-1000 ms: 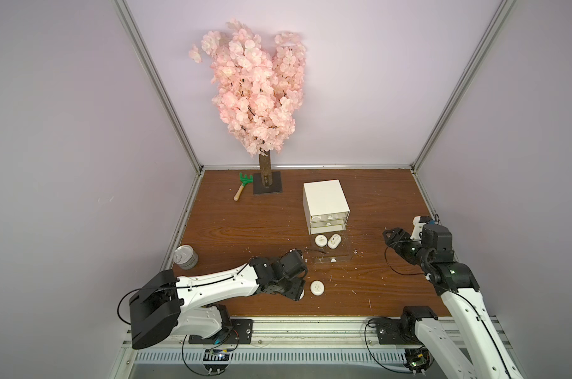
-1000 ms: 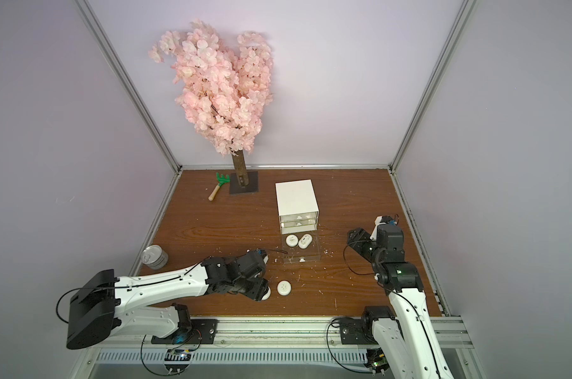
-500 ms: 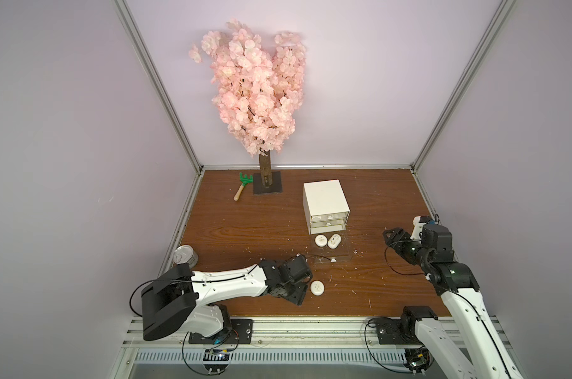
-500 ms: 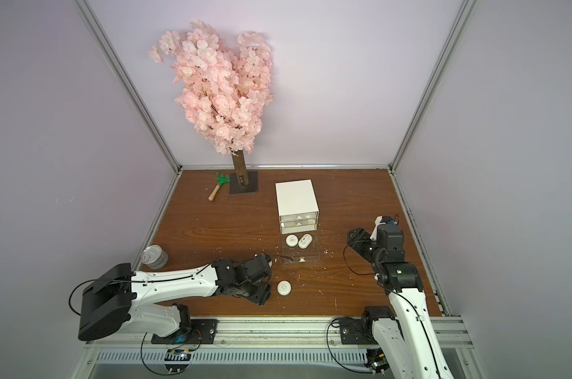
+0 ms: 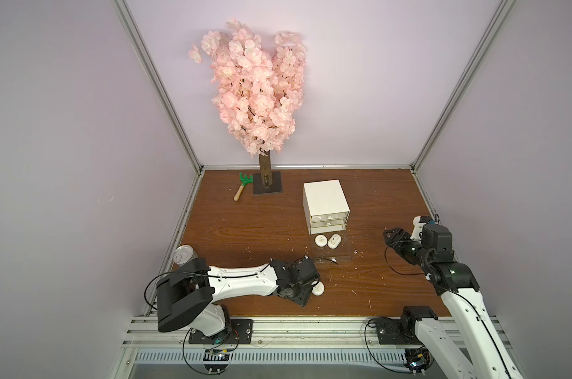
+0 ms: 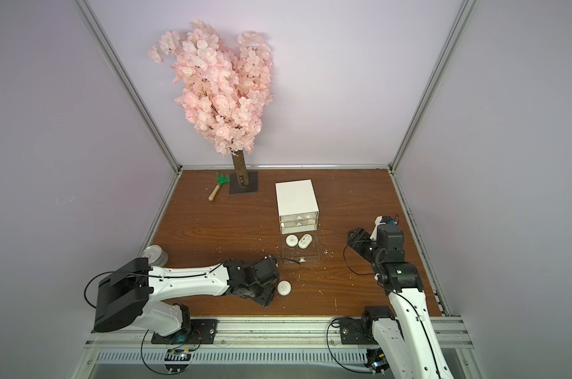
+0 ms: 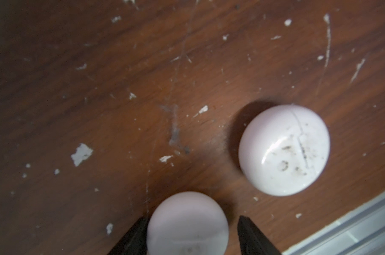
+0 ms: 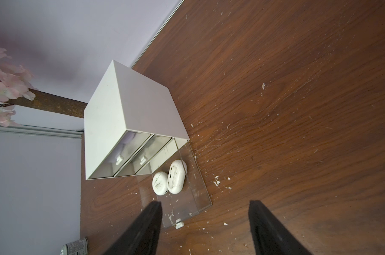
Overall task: Put the bluetooth earphones in the drawer according to color
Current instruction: Pick up the Bluetooth earphone from the center of the board.
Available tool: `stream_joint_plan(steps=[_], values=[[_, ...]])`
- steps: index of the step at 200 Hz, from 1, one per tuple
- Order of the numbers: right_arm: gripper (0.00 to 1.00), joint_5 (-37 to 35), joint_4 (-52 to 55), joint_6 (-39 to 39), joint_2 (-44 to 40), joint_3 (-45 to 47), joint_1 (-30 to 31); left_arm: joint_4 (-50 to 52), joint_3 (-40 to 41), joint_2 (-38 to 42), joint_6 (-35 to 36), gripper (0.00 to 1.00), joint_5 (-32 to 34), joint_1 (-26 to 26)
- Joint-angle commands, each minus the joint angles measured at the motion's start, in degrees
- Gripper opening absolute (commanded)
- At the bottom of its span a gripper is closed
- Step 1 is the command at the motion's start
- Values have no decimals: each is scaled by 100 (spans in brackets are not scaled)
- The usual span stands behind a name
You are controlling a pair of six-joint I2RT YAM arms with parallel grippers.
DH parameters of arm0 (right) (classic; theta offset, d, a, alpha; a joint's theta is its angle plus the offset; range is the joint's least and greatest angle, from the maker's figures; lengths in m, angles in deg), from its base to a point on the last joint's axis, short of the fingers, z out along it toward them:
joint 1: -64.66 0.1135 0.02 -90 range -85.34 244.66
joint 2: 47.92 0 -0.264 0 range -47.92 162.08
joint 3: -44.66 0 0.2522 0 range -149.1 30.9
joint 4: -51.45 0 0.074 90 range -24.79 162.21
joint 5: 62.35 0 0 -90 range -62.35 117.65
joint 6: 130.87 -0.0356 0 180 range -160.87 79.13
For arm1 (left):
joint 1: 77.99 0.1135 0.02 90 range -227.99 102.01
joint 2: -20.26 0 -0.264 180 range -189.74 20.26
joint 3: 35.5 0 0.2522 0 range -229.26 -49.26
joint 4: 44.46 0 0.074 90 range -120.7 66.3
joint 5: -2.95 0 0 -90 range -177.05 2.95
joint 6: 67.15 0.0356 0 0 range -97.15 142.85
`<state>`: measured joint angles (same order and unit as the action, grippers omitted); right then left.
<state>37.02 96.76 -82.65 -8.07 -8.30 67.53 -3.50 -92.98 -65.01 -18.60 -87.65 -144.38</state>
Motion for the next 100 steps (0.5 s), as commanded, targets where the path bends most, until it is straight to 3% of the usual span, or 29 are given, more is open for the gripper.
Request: stream_joint_plan(steps=[1,54,100], values=[[69,8,-9,28,-31,-147,-24,100,-30,-199,85,62,122,-75],[69,5,-9,47,16,-165,-24,358,22,-110,74,56,227,-87],[69,2,-31,43,13,-141,-24,483,24,-83,94,44,269,-95]])
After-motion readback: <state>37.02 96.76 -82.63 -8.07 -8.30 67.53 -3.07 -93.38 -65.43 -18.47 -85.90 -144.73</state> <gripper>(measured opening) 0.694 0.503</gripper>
